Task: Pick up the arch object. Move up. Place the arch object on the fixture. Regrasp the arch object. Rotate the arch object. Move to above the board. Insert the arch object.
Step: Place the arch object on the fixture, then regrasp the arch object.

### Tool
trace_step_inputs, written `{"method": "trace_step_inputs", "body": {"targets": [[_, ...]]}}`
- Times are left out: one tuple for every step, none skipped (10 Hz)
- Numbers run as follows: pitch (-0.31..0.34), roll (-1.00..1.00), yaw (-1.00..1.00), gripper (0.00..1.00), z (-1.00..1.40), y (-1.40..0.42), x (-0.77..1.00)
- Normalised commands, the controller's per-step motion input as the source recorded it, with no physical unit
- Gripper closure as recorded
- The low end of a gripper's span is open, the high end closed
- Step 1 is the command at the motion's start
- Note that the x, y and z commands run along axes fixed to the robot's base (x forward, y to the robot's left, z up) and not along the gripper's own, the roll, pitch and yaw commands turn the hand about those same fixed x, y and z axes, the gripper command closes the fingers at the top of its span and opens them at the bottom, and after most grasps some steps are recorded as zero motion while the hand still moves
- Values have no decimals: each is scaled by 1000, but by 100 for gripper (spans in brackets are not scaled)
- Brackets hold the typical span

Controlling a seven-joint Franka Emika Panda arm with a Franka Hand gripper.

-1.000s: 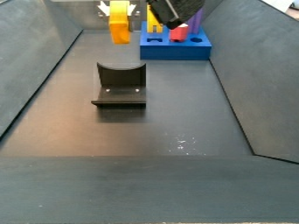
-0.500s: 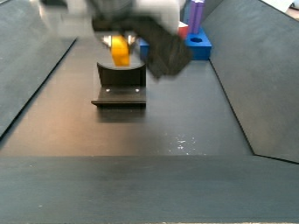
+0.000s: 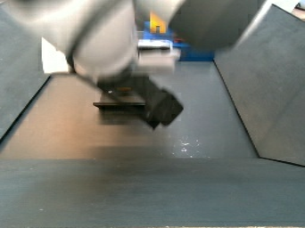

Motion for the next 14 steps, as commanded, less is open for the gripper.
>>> {"method": "trace_step_inputs", "body": {"targets": [[40, -230, -111, 100, -599, 78, 144], [26, -187, -109, 100, -405, 68, 112], [11, -175, -105, 100, -217, 63, 95], [0, 0, 0, 0, 0, 0, 0], [-43, -11, -16, 0, 1000, 0, 0], [-39, -7, -9, 0, 1000, 2, -6], [-19, 19, 13, 0, 1000, 2, -28], [-7, 32, 23, 0, 1000, -2, -31], [19, 52, 32, 0, 1000, -4, -33], [38, 54, 33, 0, 940, -3, -41], [55, 51, 28, 0, 777, 0, -39], [74, 51, 17, 0, 550, 0, -33], [83, 52, 7, 0, 381, 1, -29], [88, 53, -7, 0, 206, 0, -31]]}}
